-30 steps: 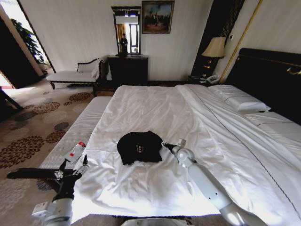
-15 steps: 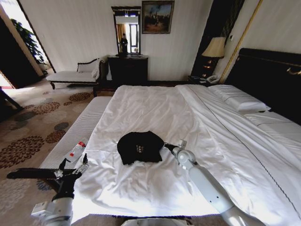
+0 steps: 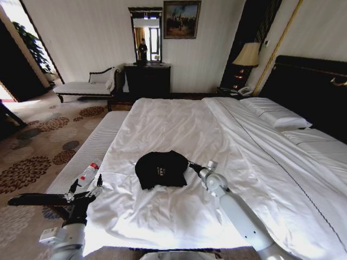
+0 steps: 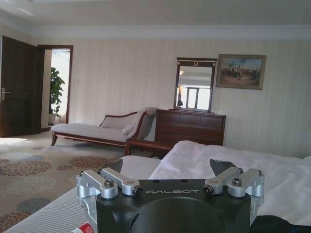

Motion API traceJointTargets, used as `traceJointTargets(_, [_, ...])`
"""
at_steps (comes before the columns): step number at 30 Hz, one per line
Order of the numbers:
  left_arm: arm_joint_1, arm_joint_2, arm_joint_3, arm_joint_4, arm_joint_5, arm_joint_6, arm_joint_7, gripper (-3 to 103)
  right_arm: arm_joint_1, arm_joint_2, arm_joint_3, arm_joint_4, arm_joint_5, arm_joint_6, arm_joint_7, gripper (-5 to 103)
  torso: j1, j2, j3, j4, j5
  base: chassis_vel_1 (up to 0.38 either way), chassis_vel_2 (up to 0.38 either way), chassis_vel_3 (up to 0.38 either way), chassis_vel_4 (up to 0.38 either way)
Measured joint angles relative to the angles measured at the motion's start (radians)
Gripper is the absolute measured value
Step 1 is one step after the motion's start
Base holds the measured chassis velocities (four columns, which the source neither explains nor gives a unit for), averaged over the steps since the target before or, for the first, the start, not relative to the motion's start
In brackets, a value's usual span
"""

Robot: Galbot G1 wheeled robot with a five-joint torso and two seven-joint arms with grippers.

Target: Fold the clothes on the bed.

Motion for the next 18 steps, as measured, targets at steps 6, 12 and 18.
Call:
traceJointTargets(6, [-0.006,0.004,0.008,0.0,0.002,0.006,-0.001,100,-0.006,0.006,0.0,-0.015,-0.012,0.0,0.008,0,0.0,0.0,0.0,0.0001,0.0003,0.0,0.0,0.0,0.0])
traceJointTargets(12, [-0.004,0.006,0.005,0.007,0.002,0.005,-0.001,100,-0.016,0.006,-0.001,-0.004,-0.012,-0.007,0.005,8,0.0,0.0,0.0,0.0,0.0001,0.0,0.0,0.0,0.0])
traceJointTargets(18, [-0.002,0.006,0.004,0.012,0.004,-0.001,-0.001,100,-0.016,0.011,-0.004,0.002,-0.01,-0.01,0.005,35,0.0,0.0,0.0,0.0,0.0001,0.0,0.0,0.0,0.0])
